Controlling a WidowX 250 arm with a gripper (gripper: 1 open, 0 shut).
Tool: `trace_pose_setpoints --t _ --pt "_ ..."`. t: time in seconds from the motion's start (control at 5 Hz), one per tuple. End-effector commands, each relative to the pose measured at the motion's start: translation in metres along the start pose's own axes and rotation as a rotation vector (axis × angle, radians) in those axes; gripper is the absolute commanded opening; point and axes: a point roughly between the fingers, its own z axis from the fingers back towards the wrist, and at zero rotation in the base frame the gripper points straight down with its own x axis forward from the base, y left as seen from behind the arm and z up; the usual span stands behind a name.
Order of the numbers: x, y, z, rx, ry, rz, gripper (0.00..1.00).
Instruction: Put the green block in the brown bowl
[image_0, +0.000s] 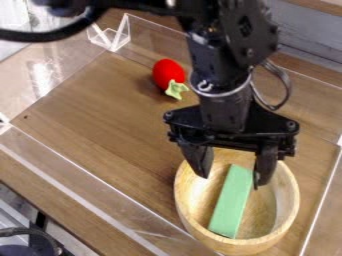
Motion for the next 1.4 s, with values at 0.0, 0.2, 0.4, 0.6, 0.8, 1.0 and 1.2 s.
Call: trace_pose_setpoints --t 0.0,0.2,0.4,0.6,0.8,1.0,1.2 --pt "-0.001 0.002 0.002 -0.002 -0.029 0.050 1.00" --pt "-0.007 0.005 -0.004 0.006 -0.033 0.095 1.00" --pt "-0.001 0.004 -0.021 0.006 -0.016 0.063 1.00" --pt "0.008 0.002 -0.031 0.004 -0.008 0.032 0.00" --pt "0.006 -0.006 -0.023 0.013 -0.011 0.018 0.00" --pt "0.006 -0.017 -0.010 0.017 -0.024 -0.010 0.00" --pt "0.020 -0.019 0.008 0.008 -0.034 -0.077 0.00"
